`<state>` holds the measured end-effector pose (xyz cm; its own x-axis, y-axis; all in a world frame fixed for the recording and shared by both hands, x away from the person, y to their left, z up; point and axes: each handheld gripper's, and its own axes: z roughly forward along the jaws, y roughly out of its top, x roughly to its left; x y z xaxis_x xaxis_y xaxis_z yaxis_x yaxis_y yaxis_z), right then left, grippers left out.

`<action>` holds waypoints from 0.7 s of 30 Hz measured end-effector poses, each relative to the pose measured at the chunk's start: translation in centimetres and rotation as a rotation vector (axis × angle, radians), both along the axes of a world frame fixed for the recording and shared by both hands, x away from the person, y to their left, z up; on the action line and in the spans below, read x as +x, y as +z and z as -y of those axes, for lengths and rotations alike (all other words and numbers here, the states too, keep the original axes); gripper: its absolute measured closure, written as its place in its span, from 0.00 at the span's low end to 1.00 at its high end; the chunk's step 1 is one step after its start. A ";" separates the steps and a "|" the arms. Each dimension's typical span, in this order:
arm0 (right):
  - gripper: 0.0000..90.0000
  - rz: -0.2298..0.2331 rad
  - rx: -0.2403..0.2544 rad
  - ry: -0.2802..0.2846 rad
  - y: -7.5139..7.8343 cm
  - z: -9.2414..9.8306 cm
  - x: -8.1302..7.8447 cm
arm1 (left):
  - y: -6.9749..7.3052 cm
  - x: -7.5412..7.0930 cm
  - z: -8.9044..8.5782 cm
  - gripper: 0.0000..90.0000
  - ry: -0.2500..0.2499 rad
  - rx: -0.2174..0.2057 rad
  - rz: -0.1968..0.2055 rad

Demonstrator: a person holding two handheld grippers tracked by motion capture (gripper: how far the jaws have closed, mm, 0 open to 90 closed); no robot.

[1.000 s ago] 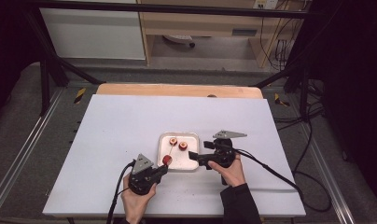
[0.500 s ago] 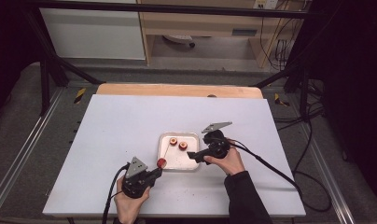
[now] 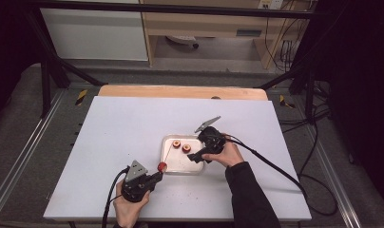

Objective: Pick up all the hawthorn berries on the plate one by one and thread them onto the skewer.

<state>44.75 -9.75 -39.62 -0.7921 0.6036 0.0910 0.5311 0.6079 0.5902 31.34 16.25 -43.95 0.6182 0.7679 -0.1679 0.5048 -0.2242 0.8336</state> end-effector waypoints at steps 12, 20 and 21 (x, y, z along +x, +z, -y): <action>0.12 -0.044 -0.070 0.052 -0.3 -2.1 2.2 | -0.1 0.2 -0.1 0.98 -0.012 0.002 -0.010; 0.20 -0.063 -0.105 0.088 -0.4 -3.0 3.4 | -0.2 0.3 -0.2 0.98 -0.015 0.007 -0.017; 0.21 -0.061 -0.104 0.087 -0.5 -3.1 3.6 | -0.2 0.2 -0.3 0.98 -0.012 0.008 -0.019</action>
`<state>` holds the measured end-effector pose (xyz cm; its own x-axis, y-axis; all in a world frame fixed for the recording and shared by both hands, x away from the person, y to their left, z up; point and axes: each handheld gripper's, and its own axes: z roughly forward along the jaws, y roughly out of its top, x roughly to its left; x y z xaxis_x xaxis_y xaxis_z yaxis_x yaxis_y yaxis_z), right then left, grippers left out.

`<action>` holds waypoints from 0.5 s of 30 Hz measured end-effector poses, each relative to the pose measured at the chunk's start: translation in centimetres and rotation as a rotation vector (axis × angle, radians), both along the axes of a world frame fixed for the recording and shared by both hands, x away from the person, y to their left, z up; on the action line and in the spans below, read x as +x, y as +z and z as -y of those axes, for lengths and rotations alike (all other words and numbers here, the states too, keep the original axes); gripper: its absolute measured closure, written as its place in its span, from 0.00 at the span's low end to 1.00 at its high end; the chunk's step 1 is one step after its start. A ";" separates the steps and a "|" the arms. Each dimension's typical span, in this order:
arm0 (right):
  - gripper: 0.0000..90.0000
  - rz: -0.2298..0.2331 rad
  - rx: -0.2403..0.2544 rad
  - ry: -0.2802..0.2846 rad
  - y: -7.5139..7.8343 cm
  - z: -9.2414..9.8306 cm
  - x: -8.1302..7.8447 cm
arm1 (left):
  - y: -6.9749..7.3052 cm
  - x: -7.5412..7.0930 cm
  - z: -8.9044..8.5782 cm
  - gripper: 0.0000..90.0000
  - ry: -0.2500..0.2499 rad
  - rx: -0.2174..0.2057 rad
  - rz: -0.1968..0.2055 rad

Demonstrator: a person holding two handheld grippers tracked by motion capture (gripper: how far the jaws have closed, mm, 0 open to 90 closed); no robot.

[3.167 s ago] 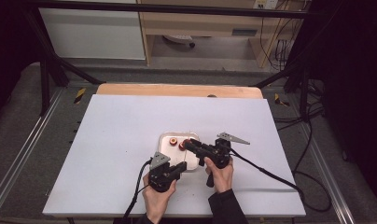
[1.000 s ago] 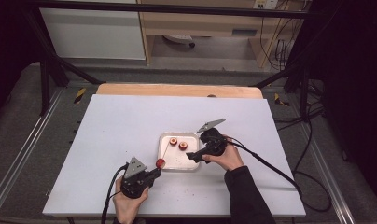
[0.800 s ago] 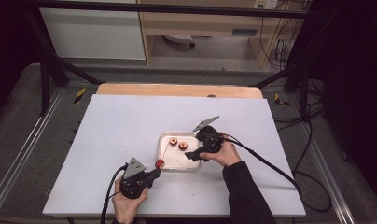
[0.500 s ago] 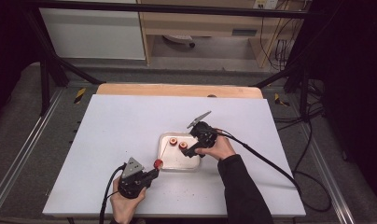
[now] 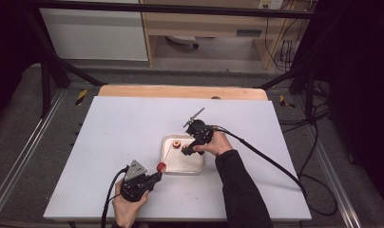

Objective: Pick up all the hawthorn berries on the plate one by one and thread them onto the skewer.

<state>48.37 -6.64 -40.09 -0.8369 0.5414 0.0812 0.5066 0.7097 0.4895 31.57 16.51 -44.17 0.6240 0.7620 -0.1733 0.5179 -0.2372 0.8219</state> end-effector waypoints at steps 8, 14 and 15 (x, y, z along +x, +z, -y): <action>0.33 -0.024 -0.041 0.048 -0.7 -1.0 0.7 | 0.0 -0.1 -0.2 0.98 0.012 0.010 -0.011; 0.41 -0.028 -0.071 0.067 -1.1 -1.2 1.0 | -0.1 0.0 -0.2 0.98 0.007 0.009 -0.016; 0.43 -0.028 -0.073 0.071 -1.2 -1.2 1.1 | -0.1 0.0 -0.2 0.98 0.007 0.010 -0.015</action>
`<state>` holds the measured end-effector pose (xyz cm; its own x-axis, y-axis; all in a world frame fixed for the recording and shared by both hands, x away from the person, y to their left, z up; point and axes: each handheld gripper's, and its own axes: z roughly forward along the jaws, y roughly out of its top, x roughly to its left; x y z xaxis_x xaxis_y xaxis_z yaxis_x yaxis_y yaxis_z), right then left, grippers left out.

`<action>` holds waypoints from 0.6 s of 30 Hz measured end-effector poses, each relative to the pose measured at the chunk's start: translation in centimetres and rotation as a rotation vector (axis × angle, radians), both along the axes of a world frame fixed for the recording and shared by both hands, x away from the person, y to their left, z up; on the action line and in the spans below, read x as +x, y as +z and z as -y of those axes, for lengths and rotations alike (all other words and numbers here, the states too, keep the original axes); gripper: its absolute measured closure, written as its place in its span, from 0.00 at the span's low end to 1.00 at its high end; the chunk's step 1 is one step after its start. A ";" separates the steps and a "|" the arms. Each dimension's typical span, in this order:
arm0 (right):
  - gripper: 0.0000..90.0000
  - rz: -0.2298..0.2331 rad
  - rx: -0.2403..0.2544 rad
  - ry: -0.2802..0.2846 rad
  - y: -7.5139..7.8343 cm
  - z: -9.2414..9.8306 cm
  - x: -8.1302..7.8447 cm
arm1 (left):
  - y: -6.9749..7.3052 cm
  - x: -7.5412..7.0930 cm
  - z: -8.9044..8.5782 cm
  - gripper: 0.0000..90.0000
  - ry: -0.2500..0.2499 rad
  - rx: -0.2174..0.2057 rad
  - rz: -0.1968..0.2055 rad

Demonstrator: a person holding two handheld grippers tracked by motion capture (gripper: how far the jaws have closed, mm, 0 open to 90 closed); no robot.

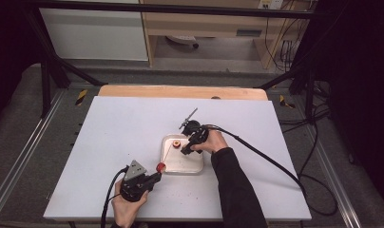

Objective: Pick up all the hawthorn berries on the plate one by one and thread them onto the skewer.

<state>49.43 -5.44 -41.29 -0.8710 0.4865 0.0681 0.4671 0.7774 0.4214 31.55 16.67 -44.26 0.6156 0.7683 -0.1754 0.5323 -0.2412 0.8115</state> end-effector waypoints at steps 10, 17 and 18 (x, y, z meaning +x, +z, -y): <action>0.57 -0.002 -0.005 0.027 -0.3 -0.2 0.1 | -0.1 0.0 0.1 0.98 -0.008 0.019 0.004; 0.67 -0.010 -0.010 0.027 -0.5 -0.3 0.1 | 0.0 0.0 0.3 0.98 -0.013 0.031 0.016; 0.67 -0.012 -0.010 0.026 -0.5 -0.3 0.1 | 0.0 -0.1 0.3 0.98 -0.013 0.030 0.016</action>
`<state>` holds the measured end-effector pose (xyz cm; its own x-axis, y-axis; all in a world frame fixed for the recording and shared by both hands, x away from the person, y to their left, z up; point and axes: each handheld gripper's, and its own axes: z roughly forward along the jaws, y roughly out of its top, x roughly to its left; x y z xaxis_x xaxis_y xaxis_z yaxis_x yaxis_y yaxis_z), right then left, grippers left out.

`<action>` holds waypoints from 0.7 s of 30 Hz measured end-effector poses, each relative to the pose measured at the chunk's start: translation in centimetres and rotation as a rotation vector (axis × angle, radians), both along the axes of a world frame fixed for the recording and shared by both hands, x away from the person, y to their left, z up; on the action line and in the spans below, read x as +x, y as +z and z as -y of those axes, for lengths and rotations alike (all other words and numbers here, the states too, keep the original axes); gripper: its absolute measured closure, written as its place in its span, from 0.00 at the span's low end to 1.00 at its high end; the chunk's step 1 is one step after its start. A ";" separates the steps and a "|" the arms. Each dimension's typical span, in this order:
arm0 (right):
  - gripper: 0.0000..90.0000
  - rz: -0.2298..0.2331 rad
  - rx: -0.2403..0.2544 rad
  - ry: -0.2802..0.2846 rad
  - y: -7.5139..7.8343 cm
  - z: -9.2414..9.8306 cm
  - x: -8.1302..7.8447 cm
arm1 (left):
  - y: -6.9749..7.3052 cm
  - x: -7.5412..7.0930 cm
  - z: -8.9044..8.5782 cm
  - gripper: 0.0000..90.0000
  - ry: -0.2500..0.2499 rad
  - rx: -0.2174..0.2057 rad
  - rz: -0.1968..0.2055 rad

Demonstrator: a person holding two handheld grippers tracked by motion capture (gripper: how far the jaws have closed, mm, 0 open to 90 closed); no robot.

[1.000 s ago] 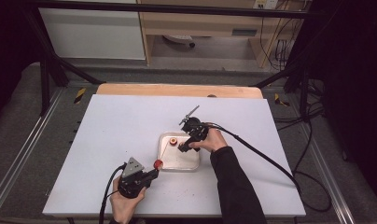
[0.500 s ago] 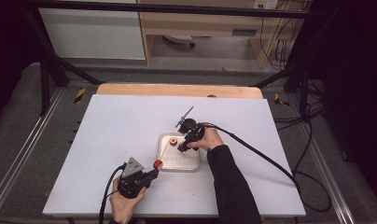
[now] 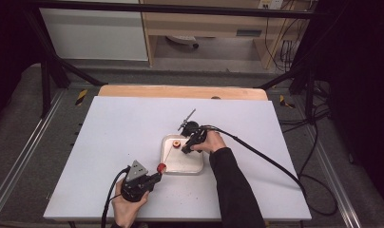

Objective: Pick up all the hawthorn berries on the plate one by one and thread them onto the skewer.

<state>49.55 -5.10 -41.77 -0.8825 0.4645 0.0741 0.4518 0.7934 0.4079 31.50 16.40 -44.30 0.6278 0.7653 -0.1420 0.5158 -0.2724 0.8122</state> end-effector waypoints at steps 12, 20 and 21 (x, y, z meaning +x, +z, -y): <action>0.68 0.004 0.034 -0.054 1.2 0.3 -0.6 | 0.0 0.0 0.3 0.98 -0.001 0.003 0.006; 0.68 0.010 0.118 -0.123 3.1 1.3 -2.1 | 0.0 -0.1 0.9 0.98 -0.004 -0.009 0.001; 0.68 0.013 0.129 -0.135 3.3 1.4 -2.3 | 0.0 -0.1 1.0 0.98 -0.002 -0.018 0.000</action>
